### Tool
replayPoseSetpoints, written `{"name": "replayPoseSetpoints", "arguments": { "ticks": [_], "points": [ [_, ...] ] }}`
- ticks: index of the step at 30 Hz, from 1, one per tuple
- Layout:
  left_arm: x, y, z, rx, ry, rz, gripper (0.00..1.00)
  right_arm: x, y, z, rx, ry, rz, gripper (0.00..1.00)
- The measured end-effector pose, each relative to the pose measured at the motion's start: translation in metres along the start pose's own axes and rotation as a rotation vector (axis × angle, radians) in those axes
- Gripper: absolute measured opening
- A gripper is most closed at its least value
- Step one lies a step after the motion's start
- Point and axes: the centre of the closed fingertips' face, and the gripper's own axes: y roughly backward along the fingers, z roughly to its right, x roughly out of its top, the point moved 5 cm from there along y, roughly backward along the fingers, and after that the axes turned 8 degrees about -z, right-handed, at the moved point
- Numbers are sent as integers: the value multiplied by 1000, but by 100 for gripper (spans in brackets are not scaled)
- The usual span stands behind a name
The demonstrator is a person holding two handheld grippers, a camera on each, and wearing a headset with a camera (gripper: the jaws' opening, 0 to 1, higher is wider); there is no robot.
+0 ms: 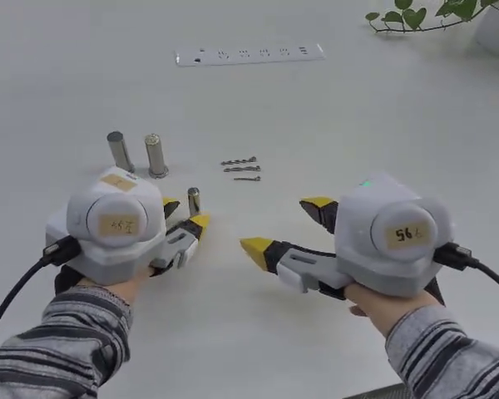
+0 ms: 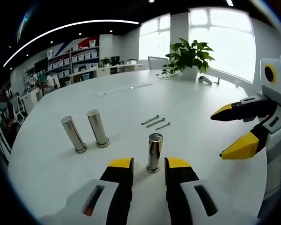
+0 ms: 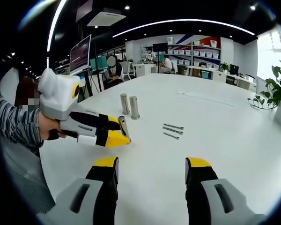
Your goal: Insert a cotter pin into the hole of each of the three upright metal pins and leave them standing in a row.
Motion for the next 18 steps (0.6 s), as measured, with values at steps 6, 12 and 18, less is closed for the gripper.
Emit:
{"name": "replayPoseSetpoints", "arguments": {
  "ticks": [6, 12, 18],
  "points": [
    [5, 19, 2, 3, -12, 17, 33, 7, 2, 5, 40, 4, 7, 51],
    [5, 37, 1, 3, 39, 30, 41, 26, 0, 18, 77, 94, -42, 41],
    [4, 50, -2, 16, 76, 37, 47, 45, -6, 30, 122, 136, -113, 32]
  ]
}}
